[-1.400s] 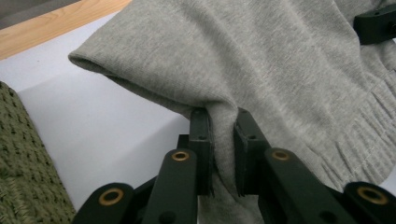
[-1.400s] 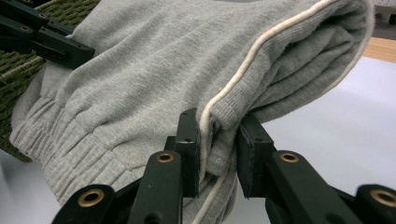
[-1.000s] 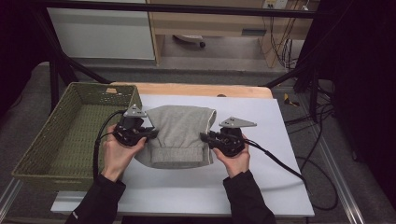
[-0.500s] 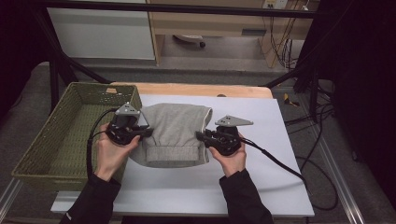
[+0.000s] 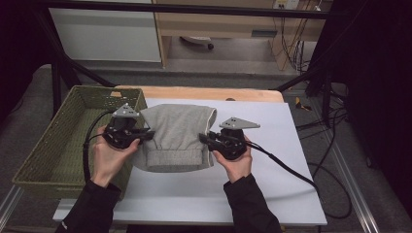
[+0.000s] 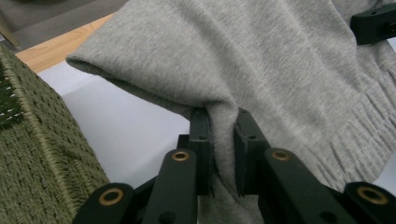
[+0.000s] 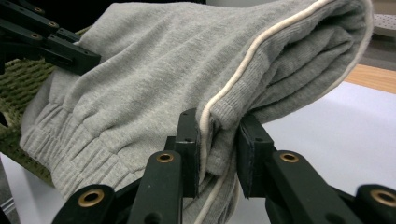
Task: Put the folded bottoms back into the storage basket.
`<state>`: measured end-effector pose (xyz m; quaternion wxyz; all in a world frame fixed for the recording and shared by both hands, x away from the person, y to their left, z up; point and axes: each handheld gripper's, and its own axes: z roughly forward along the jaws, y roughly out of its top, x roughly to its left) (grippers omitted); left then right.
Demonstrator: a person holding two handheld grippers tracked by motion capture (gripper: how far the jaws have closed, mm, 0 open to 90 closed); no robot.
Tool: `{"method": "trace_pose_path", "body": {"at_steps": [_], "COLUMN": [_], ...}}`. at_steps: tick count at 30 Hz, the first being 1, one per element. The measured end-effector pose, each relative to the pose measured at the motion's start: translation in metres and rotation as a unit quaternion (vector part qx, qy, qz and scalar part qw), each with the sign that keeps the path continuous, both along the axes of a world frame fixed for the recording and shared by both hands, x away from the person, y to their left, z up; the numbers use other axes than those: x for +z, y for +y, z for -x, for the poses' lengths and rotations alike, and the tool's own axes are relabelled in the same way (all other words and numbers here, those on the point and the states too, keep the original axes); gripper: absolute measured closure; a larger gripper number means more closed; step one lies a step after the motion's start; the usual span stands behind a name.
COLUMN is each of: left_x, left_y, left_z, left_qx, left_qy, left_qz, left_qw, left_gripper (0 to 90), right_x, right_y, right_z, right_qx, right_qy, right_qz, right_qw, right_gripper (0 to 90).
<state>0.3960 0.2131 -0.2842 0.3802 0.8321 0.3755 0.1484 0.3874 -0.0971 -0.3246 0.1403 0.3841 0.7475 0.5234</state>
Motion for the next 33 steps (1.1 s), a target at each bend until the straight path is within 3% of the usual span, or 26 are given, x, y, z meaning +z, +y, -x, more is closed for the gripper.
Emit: {"method": "trace_pose_path", "body": {"at_steps": [33], "left_x": [0.022], "left_y": [0.035], "left_z": [0.005], "left_qx": [0.012], "left_qy": [-0.013], "left_qz": [-0.003], "left_qw": [0.9998], "left_gripper": [80.0], "right_x": [0.017], "right_y": [0.035], "right_z": [-0.001], "right_qx": [0.012], "right_qy": [-0.019], "right_qz": [-0.009], "right_qw": [0.9997], "right_gripper": [73.3]}}
